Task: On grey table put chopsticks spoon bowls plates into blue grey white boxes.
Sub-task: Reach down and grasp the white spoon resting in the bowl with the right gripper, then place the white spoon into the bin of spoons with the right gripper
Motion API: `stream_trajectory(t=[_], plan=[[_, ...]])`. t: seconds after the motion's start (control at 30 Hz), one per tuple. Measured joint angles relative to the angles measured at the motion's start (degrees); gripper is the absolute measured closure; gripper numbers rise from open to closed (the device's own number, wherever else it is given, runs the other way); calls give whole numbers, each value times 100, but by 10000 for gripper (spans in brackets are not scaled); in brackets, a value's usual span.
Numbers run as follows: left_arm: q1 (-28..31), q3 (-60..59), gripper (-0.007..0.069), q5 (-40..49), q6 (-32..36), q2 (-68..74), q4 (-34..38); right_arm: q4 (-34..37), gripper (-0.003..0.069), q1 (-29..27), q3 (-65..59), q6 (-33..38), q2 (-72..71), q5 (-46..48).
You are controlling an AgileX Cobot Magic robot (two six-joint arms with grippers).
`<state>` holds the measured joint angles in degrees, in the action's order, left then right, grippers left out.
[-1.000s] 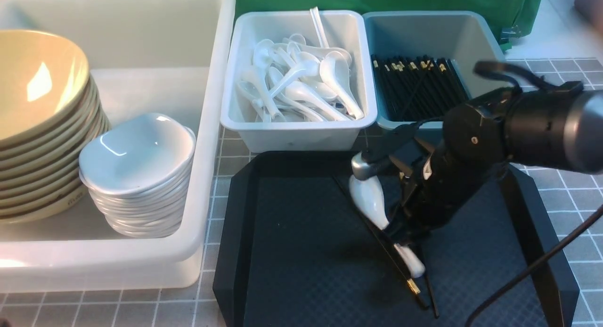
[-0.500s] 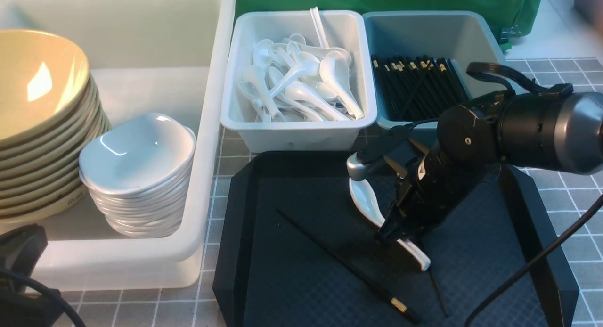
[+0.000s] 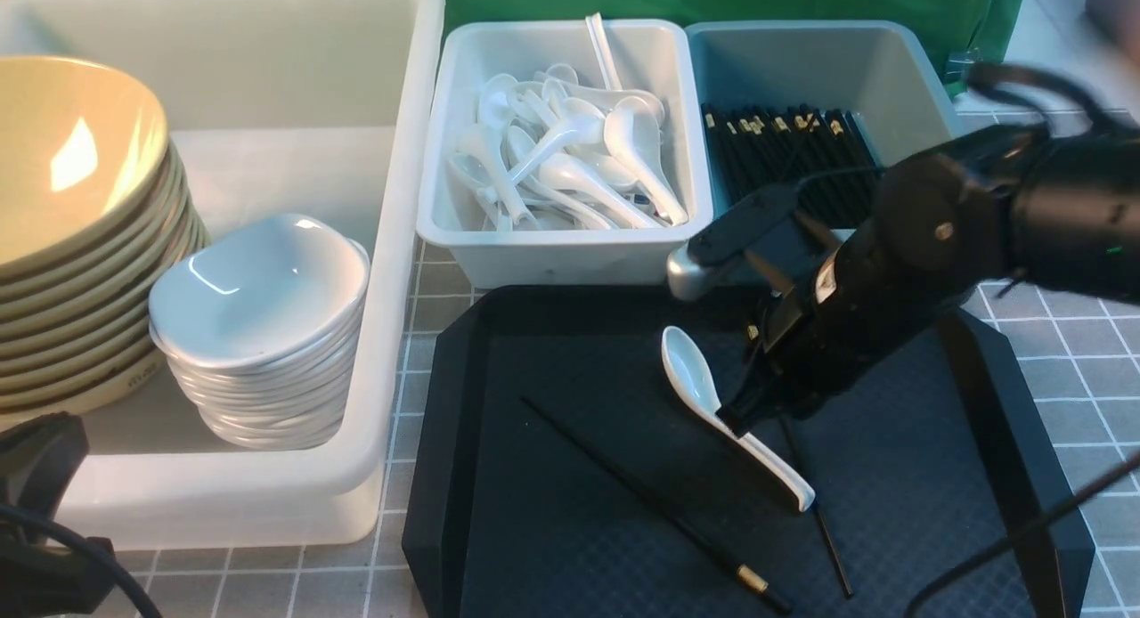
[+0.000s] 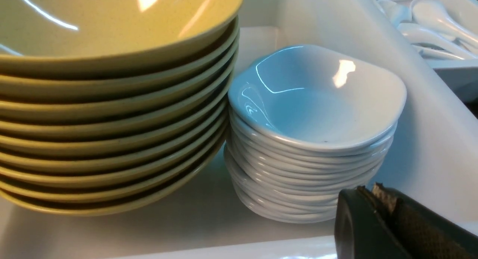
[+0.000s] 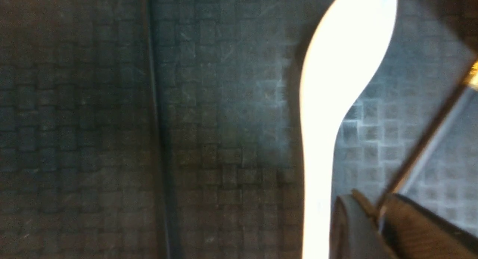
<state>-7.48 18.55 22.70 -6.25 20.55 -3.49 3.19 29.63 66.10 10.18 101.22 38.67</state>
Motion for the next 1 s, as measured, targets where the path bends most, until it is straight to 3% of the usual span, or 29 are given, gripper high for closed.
stream_trajectory(t=[0.07,0.17,0.2,0.3,0.33,0.6,0.77,0.9,1.0], plan=[[0,0,633,-30,0,0,0,0,368,5,0,14,268,-128],[0,0,633,-57,0,0,0,6,332,5,0,26,559,-222],[0,0,633,-57,0,0,0,3,338,5,11,33,621,-216],[0,0,633,-59,0,0,0,162,479,5,51,190,631,-98],[0,0,633,-59,0,0,0,196,496,5,72,204,612,7],[0,0,633,-150,0,0,-32,524,492,5,626,777,-140,561],[0,0,633,-201,2,0,-36,615,492,5,1419,1182,-356,-713],[0,0,633,-214,7,0,-36,626,485,-1,2326,1295,379,-1653],[0,0,633,-208,111,0,-36,637,382,-92,3367,887,1279,-1392]])
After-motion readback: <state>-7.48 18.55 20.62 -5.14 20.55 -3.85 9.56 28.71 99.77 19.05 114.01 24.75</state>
